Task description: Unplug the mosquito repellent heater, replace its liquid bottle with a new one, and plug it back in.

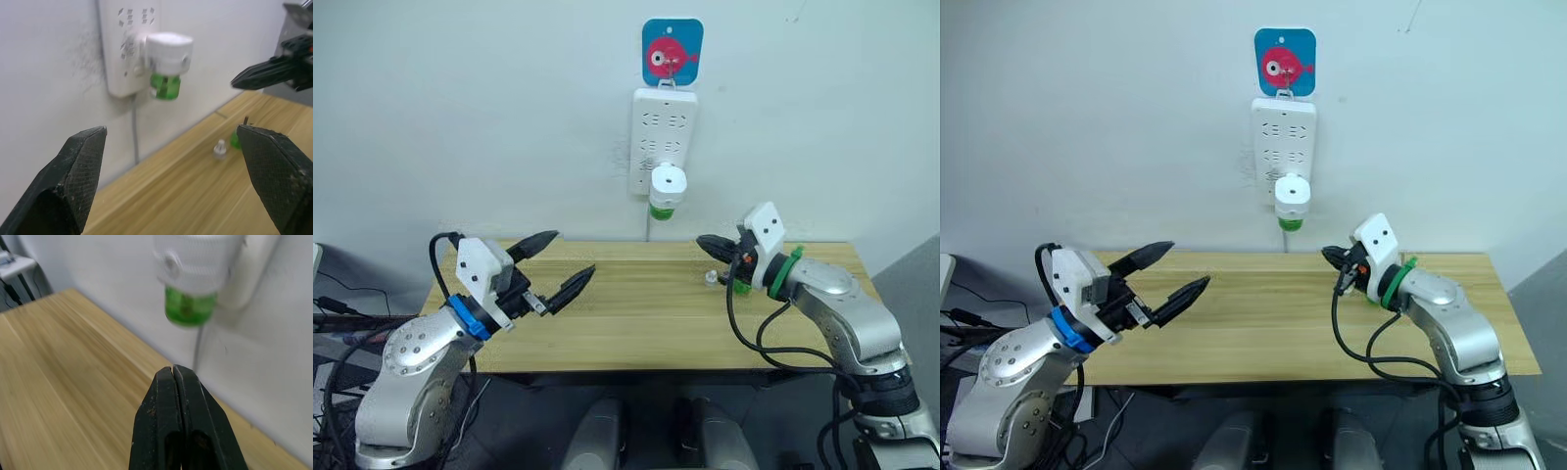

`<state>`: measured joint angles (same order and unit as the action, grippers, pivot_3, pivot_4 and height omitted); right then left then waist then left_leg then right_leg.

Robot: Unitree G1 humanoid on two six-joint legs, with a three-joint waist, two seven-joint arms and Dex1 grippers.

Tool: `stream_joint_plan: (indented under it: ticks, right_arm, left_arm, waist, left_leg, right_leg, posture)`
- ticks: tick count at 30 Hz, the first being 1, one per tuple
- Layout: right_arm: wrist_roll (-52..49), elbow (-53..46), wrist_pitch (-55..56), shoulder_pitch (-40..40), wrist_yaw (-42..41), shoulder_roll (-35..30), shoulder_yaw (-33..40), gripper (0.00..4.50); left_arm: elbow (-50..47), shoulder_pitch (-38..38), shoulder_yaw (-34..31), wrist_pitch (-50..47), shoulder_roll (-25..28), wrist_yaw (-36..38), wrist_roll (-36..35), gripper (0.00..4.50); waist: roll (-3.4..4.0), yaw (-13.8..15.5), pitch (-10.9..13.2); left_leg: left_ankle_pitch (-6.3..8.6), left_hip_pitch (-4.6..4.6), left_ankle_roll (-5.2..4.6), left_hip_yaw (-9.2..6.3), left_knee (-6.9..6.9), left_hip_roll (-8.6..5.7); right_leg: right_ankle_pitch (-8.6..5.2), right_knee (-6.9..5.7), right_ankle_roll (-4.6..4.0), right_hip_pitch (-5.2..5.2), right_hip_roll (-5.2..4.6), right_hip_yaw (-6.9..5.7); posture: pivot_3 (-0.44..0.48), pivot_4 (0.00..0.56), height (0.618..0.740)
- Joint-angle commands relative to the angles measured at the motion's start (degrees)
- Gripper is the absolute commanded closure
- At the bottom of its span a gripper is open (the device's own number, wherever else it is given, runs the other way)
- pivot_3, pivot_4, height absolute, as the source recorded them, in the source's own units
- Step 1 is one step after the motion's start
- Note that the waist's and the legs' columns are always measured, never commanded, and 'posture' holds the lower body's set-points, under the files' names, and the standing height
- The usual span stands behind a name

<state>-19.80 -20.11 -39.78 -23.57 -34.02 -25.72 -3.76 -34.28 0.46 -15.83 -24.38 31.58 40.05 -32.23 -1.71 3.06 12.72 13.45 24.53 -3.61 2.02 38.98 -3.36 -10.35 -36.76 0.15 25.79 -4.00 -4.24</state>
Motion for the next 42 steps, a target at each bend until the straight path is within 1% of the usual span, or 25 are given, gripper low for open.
stream_joint_plan:
  ticks: [1, 5, 10, 20, 31, 34, 42]
  right_arm:
    - [-1.0, -1.3, -0.8, -3.0, 1.3, 2.4, -1.0, 4.46]
    - [0.5, 1.1, 0.1, -5.5, 2.7, 5.3, -2.1, 4.46]
    - [1.8, 4.9, 2.1, -7.2, 3.8, 7.5, -2.3, 4.46]
    - [1.7, 6.3, 2.3, -8.8, 6.2, 10.7, -1.0, 4.46]
    - [0.9, 6.6, 1.0, -10.0, 7.6, 12.3, 0.0, 4.46]
    - [0.9, 7.0, 0.9, -10.3, 8.2, 12.5, 0.4, 4.46]
    - [3.1, 7.6, 2.6, -10.5, 9.4, 11.8, 0.1, 4.46]
  left_arm:
    - [-2.0, -2.0, -0.2, -1.9, 1.2, -1.3, -2.7, 0.0]
    - [-1.7, -4.5, 0.5, -3.8, 1.8, -1.8, -4.6, 0.0]
    - [-1.6, -6.8, 2.3, -4.5, 2.3, -1.6, -4.9, 0.0]
    - [-1.4, -8.5, 3.8, -5.1, 1.8, -2.6, -5.5, 0.0]
    - [-0.9, -9.4, 4.7, -4.7, 2.0, -2.7, -5.3, 0.0]
    - [-0.4, -9.6, 5.3, -4.0, 2.3, -2.0, -4.3, 0.0]
    - [-0.2, -9.7, 5.5, -3.8, 2.2, -1.8, -4.3, 0.0]
  waist:
    - [0.0, 0.0, 0.0]
    - [0.0, 0.1, 0.0]
    - [0.0, 0.1, 0.0]
    - [0.01, 0.0, 0.0]
    - [0.03, -0.1, 0.0]
    - [0.03, 0.0, 0.0]
    - [0.03, 0.0, 0.0]
  left_leg:
    - [0.0, 0.0, 0.0, -0.01, 0.0, 0.0]
    - [-0.01, 0.0, 0.02, -0.03, 0.0, -0.01]
    - [-0.1, -0.01, 0.16, -0.03, 0.0, -0.04]
    - [-0.1, -0.01, 0.17, -0.06, -0.03, -0.02]
    - [-0.07, -0.01, 0.15, -0.08, -0.07, -0.03]
    - [-0.07, -0.01, 0.15, -0.09, -0.08, -0.03]
    - [-0.04, -0.01, 0.1, -0.11, -0.09, -0.02]
  right_leg:
    - [0.0, 0.0, 0.0, 0.0, 0.0, -0.01]
    - [0.0, 0.0, 0.0, -0.01, 0.0, -0.02]
    - [0.0, 0.01, 0.0, -0.03, 0.0, -0.02]
    - [-0.04, 0.0, -0.05, -0.01, 0.01, -0.04]
    - [-0.07, 0.01, -0.07, 0.01, 0.01, -0.04]
    - [-0.07, 0.01, -0.07, 0.0, 0.01, -0.05]
    - [-0.08, 0.02, -0.07, 0.01, 0.01, -0.06]
  posture:
    - [0.091, 0.188, 0.74]
    - [0.09, 0.191, 0.74]
    - [0.09, 0.192, 0.74]
    - [0.077, 0.197, 0.74]
    - [0.076, 0.198, 0.74]
    - [0.076, 0.199, 0.74]
    - [0.071, 0.195, 0.74]
